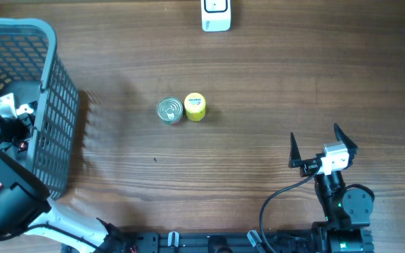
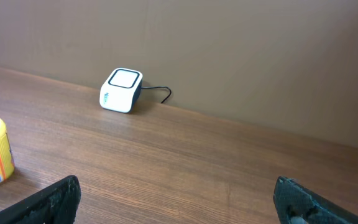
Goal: Scan the item barcode
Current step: 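Grasp the hex wrench package with the left gripper, then lift the hex wrench package out and carry it toward the scanner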
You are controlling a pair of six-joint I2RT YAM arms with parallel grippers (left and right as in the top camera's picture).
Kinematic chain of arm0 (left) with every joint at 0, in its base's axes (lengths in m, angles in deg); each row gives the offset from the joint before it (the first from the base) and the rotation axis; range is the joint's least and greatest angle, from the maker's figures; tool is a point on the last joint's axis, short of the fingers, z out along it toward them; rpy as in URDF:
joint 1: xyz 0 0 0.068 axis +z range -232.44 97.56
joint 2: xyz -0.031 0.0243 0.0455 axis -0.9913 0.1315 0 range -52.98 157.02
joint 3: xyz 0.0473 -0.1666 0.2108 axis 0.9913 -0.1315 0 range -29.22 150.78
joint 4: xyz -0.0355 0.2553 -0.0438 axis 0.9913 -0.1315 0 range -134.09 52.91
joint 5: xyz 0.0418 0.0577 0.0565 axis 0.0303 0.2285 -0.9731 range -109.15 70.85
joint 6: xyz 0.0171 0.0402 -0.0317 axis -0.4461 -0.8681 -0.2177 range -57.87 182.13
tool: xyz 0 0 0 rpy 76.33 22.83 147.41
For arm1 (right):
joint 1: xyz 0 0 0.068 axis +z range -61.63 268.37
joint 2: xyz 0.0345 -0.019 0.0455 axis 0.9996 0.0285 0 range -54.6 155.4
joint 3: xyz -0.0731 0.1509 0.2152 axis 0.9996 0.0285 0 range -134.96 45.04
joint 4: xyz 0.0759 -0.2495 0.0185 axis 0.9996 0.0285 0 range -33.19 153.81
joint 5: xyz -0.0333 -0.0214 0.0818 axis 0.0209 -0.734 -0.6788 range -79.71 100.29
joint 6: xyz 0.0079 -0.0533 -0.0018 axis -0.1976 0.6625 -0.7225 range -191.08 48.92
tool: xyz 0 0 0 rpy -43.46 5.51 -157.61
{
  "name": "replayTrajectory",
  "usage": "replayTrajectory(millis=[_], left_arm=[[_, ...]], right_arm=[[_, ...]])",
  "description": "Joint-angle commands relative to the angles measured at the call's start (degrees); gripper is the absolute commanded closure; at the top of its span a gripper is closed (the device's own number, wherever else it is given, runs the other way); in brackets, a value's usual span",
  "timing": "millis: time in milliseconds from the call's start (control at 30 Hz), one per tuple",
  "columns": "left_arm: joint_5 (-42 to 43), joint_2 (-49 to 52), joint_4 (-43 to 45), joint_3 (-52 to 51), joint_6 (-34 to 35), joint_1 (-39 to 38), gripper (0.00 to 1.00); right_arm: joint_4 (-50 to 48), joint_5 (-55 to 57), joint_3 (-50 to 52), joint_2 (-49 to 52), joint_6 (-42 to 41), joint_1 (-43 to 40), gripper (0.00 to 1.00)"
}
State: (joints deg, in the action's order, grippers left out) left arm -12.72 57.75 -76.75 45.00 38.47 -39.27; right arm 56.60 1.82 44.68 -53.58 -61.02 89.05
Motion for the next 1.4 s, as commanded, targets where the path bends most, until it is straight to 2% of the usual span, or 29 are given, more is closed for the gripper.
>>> replayTrajectory(millis=[0,200,300,400,533,667,933,1200,1367], left_arm=[[0.57,6.54,0.31,-1.14,0.37,0.07,0.0],[2.58,6.71,3.76,-1.14,2.1,0.04,0.0],[3.39,6.71,4.11,-1.14,2.1,-0.33,0.13],[3.37,6.71,3.8,-1.14,2.1,-1.14,0.32],[3.37,6.71,3.02,-1.14,2.1,-2.29,0.38],[3.37,6.71,2.64,-1.14,2.91,-3.52,0.58],[3.37,6.71,2.38,-1.14,3.61,-5.68,0.72],[3.37,6.34,2.12,-0.33,3.61,-6.16,0.81],[3.32,4.09,0.35,2.32,3.58,-6.16,0.74]], right_arm=[[-0.22,0.74,0.07,-0.04,-1.07,0.22,0.0],[-0.22,0.74,0.07,-0.04,-1.05,0.22,0.0],[-0.22,0.76,0.07,-0.04,-1.05,0.22,0.0],[-0.22,0.74,0.07,-0.04,-1.05,0.22,0.0],[-0.22,0.74,0.07,-0.04,-1.05,0.22,0.0],[-0.22,0.74,0.07,-0.04,-1.05,0.22,0.0],[-0.22,0.74,0.07,-0.04,-1.05,0.22,0.0],[-0.22,0.74,0.07,-0.04,-1.05,0.22,0.0],[-0.22,0.74,0.07,-0.04,-1.05,0.22,0.0]])
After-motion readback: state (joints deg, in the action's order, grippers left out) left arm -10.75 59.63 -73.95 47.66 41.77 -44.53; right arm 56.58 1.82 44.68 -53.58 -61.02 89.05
